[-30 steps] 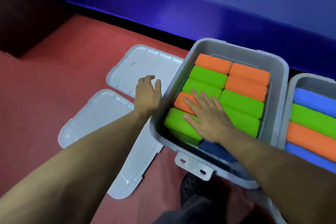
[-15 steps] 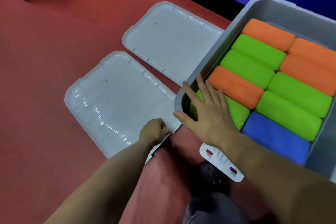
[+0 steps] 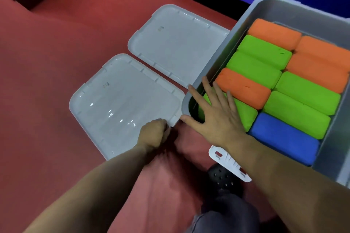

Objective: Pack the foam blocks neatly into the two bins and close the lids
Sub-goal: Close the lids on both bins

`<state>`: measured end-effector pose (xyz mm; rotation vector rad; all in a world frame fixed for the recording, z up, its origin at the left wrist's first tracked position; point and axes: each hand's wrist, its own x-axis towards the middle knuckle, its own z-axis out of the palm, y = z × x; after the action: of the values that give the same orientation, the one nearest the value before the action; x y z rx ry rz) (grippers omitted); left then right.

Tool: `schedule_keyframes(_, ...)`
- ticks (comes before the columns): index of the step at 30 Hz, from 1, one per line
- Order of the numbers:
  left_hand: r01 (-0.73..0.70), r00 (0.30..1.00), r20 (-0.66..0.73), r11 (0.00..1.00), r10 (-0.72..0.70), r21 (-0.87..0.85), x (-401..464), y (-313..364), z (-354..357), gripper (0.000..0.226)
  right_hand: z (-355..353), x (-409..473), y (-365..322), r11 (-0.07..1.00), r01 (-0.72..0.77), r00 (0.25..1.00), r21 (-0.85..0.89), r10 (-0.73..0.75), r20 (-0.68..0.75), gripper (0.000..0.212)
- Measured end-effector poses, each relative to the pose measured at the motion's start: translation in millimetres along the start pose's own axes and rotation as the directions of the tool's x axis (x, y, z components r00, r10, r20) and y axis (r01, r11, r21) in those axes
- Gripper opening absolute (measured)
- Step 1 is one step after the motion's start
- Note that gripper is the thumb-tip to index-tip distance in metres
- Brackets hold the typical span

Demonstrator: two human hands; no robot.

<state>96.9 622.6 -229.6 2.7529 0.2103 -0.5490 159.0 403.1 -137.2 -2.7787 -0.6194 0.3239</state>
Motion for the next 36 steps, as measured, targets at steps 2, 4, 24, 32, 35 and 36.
schedule_keyframes(2,-0.045,0.995,-0.094,0.999,0.046,0.010,-8.9,-0.9,-45.6,0.029,-5.3,-2.7,-2.7,0.999,-0.030,0.999,-0.012,0.030,0.025,0.084)
schedule_keyframes(4,-0.074,0.979,-0.186,0.997,0.077,0.024,-15.2,-1.7,-90.5,0.029,-14.9,-6.0,-8.8,0.998,-0.054,0.998,-0.020,0.055,0.018,0.086)
schedule_keyframes(24,-0.346,0.646,-0.750,0.821,-0.141,-0.453,-119.0,139.3,-356.7,0.024,-229.4,-110.9,-27.3,0.981,-0.189,0.962,0.051,0.195,-0.191,0.079)
schedule_keyframes(32,-0.575,0.622,-0.761,0.551,-0.185,-0.604,-136.2,232.2,-385.2,0.025,-236.2,-147.2,11.6,0.798,-0.361,0.911,0.482,0.413,-0.001,0.089)
schedule_keyframes(35,-0.616,0.647,-0.742,0.454,-0.173,-0.644,-132.7,262.2,-369.4,0.026,-237.5,-149.9,17.0,0.529,-0.418,0.864,0.738,0.481,0.145,0.089)
schedule_keyframes(36,-0.627,0.659,-0.731,0.407,-0.178,-0.664,-132.1,269.7,-364.4,0.027,-237.7,-151.0,16.7,0.420,-0.454,0.841,0.786,0.493,0.223,0.089)
